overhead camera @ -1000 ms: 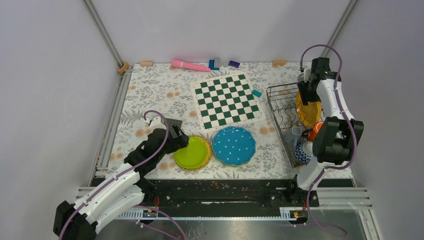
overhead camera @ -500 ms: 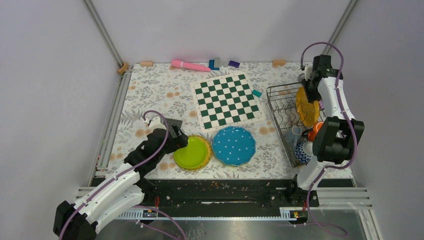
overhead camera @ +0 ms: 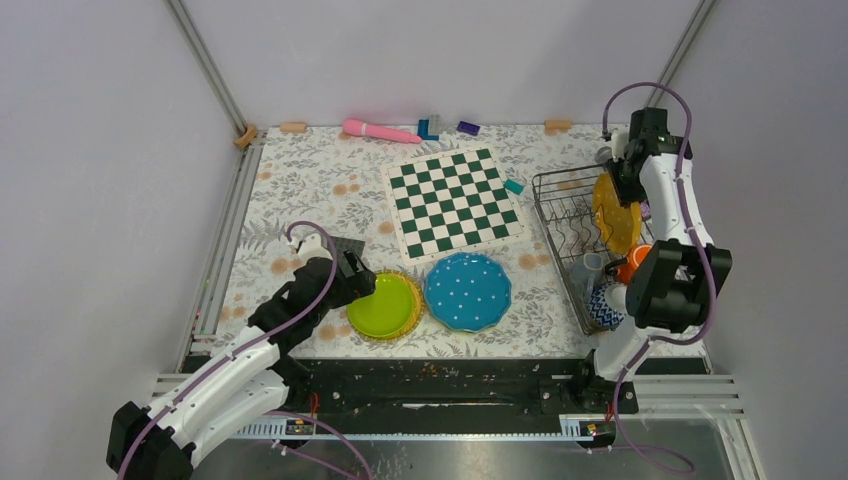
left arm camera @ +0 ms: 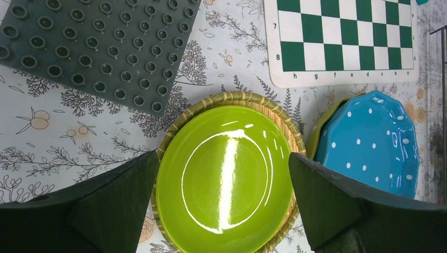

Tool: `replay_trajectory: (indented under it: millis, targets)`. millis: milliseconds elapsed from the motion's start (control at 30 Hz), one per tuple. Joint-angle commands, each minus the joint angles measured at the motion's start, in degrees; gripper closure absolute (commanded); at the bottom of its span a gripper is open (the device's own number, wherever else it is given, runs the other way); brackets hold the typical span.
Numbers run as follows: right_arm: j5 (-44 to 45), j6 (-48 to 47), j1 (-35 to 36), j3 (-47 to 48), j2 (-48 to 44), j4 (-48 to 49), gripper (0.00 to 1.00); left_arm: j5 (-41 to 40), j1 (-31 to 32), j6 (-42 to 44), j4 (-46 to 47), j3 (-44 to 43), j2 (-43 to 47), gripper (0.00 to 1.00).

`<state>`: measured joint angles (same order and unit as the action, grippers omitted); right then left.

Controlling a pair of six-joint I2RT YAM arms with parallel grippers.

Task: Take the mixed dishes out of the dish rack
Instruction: Pick up the plate from the dish rack.

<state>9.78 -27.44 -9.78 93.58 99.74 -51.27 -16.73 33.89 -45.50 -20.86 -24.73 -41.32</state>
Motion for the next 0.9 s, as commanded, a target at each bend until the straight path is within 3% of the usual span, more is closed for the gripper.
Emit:
replay_trajectory:
  millis: [0, 500, 667, 867]
  targets:
    - [-1.6, -2.27, 0.12, 2.54, -8.02, 0.78, 1.0, -0.58, -0.26, -0.11, 1.7, -2.34, 0.97, 0.01]
    - [-1.04, 0.44, 0.18, -3.69, -20.71, 12.68, 1.0, 0.16, -0.27, -0.3, 1.72, -2.12, 1.85, 0.01]
    - [-6.6, 8.16, 0.2, -6.01, -28.51, 19.01, 1.0, 0.32, -0.23, -0.38, 1.63, -1.99, 2.64, 0.01]
    - [-20.74, 28.87, 0.2, -9.49, -38.11, 26.82, 1.0, 1.29, -0.23, -0.69, 1.03, -2.05, 3.92, 0.01]
